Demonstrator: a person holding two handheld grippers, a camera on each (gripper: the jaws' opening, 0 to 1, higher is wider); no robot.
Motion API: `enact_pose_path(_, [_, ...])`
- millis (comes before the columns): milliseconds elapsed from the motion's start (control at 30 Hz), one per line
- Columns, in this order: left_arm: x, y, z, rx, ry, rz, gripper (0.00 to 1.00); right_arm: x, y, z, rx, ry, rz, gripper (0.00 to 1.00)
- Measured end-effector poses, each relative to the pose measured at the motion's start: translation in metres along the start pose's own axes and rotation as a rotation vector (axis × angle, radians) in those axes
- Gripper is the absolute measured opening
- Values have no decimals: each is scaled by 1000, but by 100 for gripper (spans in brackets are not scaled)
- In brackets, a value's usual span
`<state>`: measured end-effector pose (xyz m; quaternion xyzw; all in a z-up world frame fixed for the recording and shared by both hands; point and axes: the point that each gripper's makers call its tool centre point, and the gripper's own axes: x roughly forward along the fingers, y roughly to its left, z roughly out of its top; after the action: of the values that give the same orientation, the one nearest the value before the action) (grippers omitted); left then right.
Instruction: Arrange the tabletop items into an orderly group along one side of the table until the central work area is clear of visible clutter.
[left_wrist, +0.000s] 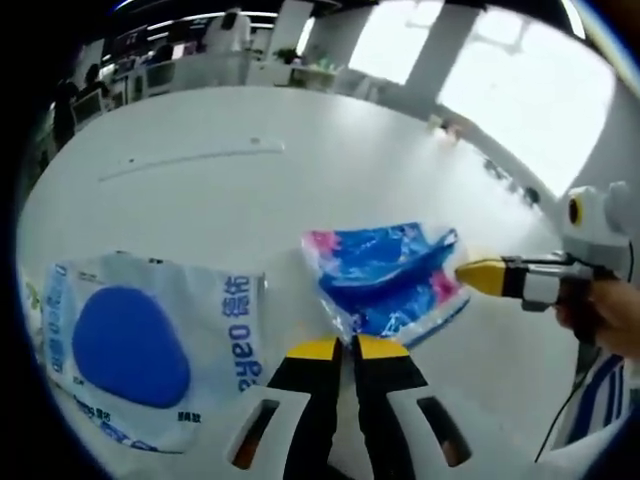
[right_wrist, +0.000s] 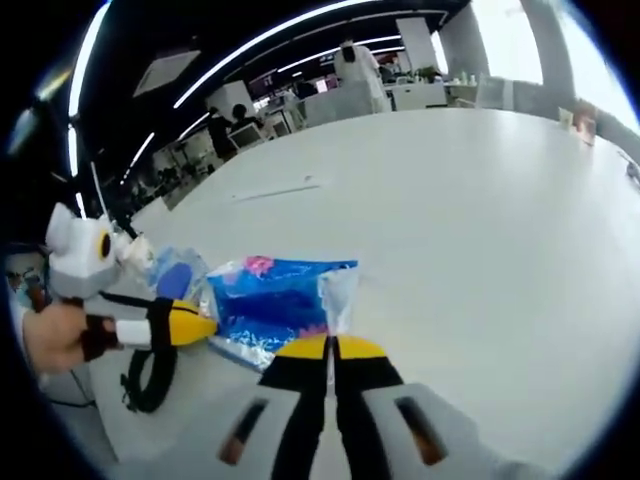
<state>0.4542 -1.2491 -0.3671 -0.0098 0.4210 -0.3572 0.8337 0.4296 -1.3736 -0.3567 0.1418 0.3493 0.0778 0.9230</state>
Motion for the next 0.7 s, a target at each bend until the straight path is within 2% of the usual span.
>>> enact_pose_path(567, [0, 1, -5, -26, 6, 8, 3, 4, 0, -3, 32, -1, 4, 0])
enact_pose_path(700, [-1, -1, -5, -14, -3, 14, 9, 1, 0, 0, 14, -14, 8, 1])
